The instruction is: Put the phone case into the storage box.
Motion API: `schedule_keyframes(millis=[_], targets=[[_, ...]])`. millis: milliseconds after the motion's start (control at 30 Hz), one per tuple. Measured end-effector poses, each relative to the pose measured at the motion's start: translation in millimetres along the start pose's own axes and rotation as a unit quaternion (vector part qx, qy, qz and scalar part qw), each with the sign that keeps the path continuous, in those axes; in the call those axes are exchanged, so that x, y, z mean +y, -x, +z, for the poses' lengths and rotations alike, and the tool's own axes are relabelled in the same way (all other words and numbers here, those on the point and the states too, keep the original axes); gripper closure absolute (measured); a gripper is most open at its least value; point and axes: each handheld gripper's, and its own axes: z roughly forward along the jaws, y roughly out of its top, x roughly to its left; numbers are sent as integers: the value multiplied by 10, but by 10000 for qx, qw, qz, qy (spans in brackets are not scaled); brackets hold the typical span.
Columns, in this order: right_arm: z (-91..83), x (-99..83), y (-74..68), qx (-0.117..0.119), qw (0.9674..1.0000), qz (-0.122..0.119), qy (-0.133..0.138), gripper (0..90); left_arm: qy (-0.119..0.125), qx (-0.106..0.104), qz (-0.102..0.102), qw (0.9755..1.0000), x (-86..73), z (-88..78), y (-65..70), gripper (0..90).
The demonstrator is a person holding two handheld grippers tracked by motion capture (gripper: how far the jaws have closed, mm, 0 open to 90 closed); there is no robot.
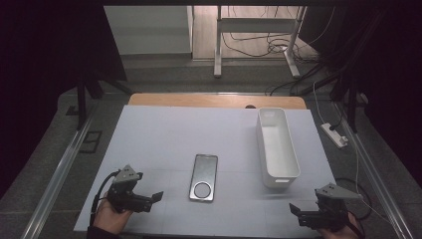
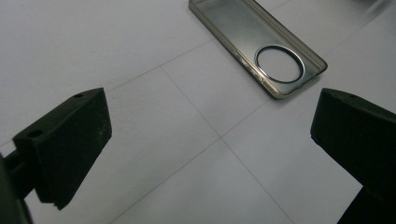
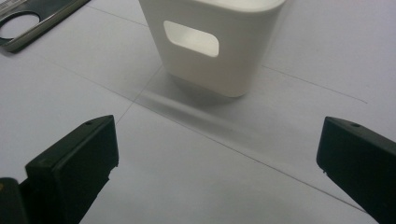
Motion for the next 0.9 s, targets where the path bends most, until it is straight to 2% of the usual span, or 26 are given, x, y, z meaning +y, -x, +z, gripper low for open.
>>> schedule_keyframes(millis=[300, 600, 900], targets=[[3, 1, -1, 8, 10000, -13, -1, 0, -92, -11, 174, 9998, 90, 80, -5, 0], [5, 2, -2, 10, 10000, -19, -9, 0, -75, -170, 109, 9998, 178, 174, -4, 0], [9, 5, -3, 11, 10000, -27, -33, 0, -147, -253, 245, 9993, 292, 284, 21, 0]])
